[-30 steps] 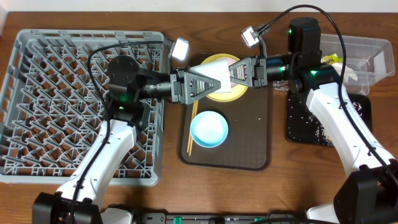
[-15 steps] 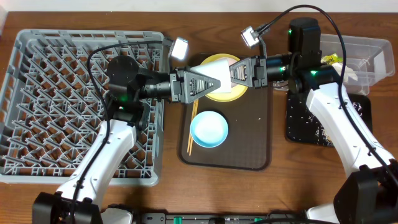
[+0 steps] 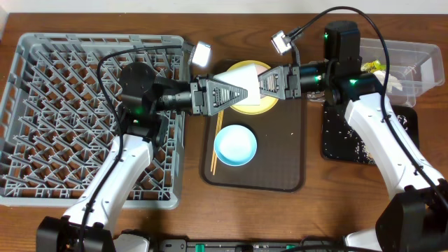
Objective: Sort waste into correct bins and load items into the dishwasher
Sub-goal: 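Grasp the white cup with the left gripper and release the right gripper, then carry the white cup with the left gripper over the dish rack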
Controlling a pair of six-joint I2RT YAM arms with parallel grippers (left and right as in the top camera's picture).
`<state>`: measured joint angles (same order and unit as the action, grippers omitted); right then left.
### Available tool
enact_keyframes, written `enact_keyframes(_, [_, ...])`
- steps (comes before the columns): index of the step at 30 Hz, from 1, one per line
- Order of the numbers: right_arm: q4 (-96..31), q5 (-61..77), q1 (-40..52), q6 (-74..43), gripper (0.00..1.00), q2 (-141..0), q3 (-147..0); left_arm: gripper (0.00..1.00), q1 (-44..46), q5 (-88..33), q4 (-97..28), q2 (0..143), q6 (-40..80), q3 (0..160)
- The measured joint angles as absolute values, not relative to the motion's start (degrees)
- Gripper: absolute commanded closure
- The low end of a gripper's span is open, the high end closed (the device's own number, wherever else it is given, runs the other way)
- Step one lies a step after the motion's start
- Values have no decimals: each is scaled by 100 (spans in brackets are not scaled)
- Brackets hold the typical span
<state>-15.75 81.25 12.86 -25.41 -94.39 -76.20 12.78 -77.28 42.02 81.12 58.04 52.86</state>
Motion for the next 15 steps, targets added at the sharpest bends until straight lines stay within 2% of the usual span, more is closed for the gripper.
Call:
enact_keyframes(1, [-1605, 8130, 1286, -2541, 65, -9439, -7620, 56, 1269, -7745, 4160, 8112, 5747, 5286])
enact_keyframes(3, [-1732, 8162, 1275, -2512, 65, -9439, -7620, 65, 1205, -7767, 3953, 8110, 5645, 5286])
enact_keyframes(5, [-1848, 8211, 1249, -2475, 64, -9439, -7620, 66, 1063, -7778, 3712, 8112, 5518, 5286])
enact_keyframes(10, [-2322, 8250, 943, -2211, 49, -9439, -7620, 72, 530, -7795, 3398, 8112, 5299, 5286])
enact_keyframes(15, [-2926, 7937, 674, -1863, 55, -9439, -7620, 81, 49, -7865, 3293, 8112, 5092, 5286])
